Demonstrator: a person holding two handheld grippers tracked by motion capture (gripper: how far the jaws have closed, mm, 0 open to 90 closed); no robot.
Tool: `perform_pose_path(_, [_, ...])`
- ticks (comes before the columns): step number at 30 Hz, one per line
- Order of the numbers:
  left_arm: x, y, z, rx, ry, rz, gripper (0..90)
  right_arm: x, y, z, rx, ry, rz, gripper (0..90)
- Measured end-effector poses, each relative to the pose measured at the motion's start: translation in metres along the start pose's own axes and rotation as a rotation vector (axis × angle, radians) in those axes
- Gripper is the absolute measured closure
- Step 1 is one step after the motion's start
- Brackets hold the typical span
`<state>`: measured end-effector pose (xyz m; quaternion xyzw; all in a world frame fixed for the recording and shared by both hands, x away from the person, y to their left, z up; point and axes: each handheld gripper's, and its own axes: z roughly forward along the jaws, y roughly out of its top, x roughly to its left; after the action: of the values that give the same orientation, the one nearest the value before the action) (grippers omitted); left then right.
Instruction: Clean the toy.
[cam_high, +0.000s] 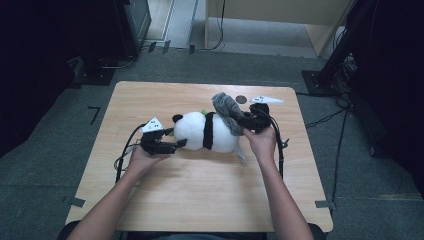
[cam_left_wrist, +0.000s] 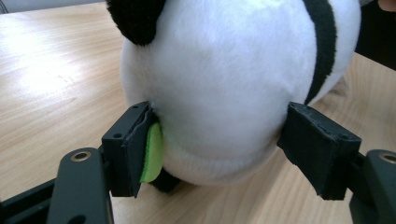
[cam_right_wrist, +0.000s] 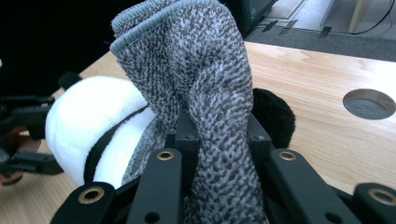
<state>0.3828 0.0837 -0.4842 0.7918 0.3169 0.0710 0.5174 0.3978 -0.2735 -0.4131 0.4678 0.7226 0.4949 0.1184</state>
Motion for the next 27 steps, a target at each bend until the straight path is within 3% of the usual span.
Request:
perform_pose_path(5, [0.001, 0.000, 0.004, -0.014, 0.003, -0.001, 24.3, -0.002, 0.000, 0.000, -0.005, 0.003, -0.009, 74.9])
perform_pose_path(9, [0.005, -0.002, 0.011, -0.008, 0.000, -0.011, 17.3, -0.006, 0.002, 0.003, -0.007, 0.017, 0.012, 74.8])
perform_pose_path(18, [0.012, -0.001, 0.023, -0.015, 0.001, 0.001, 15.3, -0.016, 0.006, 0.013, -0.023, 0.020, 0.045, 74.8])
perform_pose_path(20, [0.008, -0.001, 0.025, -0.016, 0.024, 0.021, 18.7, -0.016, 0.005, 0.014, -0.032, 0.008, 0.041, 74.8])
perform_pose_path(22, [0.007, -0.001, 0.026, -0.020, 0.034, 0.016, 27.0, -0.017, 0.005, 0.013, -0.040, -0.001, 0.040, 74.8])
perform_pose_path(27, [-0.004, 0.002, 0.025, 0.021, 0.047, 0.018, 45.6, -0.014, 0.009, 0.000, -0.062, 0.025, 0.074, 76.2])
